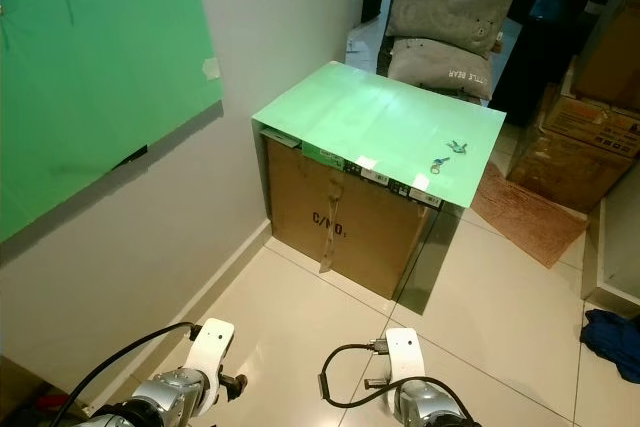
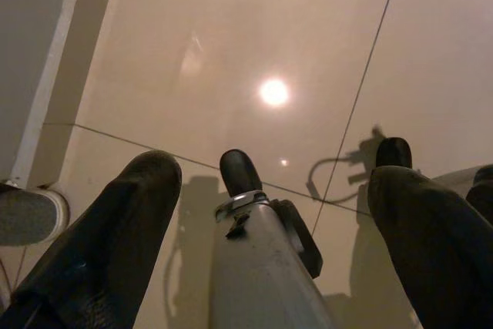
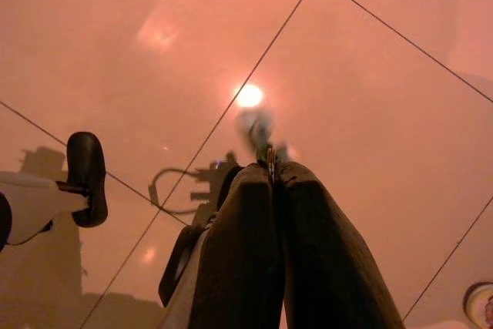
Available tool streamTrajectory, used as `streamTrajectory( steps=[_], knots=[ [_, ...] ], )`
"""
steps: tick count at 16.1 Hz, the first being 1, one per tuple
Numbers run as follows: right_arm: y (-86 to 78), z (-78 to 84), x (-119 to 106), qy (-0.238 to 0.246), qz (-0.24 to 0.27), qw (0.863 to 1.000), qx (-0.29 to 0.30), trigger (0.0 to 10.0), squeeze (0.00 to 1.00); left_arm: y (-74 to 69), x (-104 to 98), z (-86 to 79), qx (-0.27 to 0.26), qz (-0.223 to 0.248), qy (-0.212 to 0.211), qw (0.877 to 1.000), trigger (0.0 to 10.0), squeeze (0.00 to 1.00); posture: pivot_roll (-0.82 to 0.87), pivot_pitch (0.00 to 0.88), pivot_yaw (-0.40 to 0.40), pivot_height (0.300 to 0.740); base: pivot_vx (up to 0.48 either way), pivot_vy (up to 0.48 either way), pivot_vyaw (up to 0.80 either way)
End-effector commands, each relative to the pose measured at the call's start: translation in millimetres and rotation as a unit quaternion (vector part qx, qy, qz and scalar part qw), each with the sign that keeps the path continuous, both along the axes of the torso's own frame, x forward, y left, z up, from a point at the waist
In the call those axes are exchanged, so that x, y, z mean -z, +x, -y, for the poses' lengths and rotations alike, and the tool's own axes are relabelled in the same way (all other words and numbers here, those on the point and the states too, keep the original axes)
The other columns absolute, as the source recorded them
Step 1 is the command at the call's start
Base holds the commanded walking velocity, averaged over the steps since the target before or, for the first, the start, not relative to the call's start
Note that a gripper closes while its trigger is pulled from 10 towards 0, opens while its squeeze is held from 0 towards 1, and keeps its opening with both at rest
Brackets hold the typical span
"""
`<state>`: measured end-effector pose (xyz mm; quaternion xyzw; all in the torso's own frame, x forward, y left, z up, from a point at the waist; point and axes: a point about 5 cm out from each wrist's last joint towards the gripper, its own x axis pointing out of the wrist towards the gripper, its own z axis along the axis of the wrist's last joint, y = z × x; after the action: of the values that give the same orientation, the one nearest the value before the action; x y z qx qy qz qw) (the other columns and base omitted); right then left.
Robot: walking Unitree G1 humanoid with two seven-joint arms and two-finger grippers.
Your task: Hang keys on a hook
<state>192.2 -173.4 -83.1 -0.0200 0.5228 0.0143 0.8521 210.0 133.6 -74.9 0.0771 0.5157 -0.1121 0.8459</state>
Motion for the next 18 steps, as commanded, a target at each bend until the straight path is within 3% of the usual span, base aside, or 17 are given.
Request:
streamTrajectory(
  steps=[1,6,12,18],
  knots=[
    [-2.9,1.5,1,-0.005,-0.002,1.0,-0.011,0.0,0.0,3.7,-2,1.8,-0.001,0.002,-0.005,1.0,10.0,0.0,0.03,0.0,0.002,0.74,0.0,0.0,0.0],
    [-10.7,3.5,5,-0.039,-0.013,0.997,-0.065,0.0,0.0,5.3,-3,3.0,-0.071,0.001,-0.035,0.997,10.0,0.0,0.04,0.0,-0.008,0.74,0.0,0.0,0.0],
    [-11.8,7.2,5,-0.067,-0.017,0.992,-0.105,0.0,0.0,-3.6,2,-3.2,-0.106,-0.013,-0.03,0.994,10.0,0.0,0.05,0.0,-0.012,0.74,0.0,0.0,0.0],
    [-8.3,-1.7,4,-0.062,-0.017,0.992,-0.11,0.0,0.0,-4.9,3,-5.1,-0.089,-0.01,-0.021,0.996,10.0,0.0,0.05,0.0,-0.014,0.74,0.0,0.0,0.0]
  ],
)
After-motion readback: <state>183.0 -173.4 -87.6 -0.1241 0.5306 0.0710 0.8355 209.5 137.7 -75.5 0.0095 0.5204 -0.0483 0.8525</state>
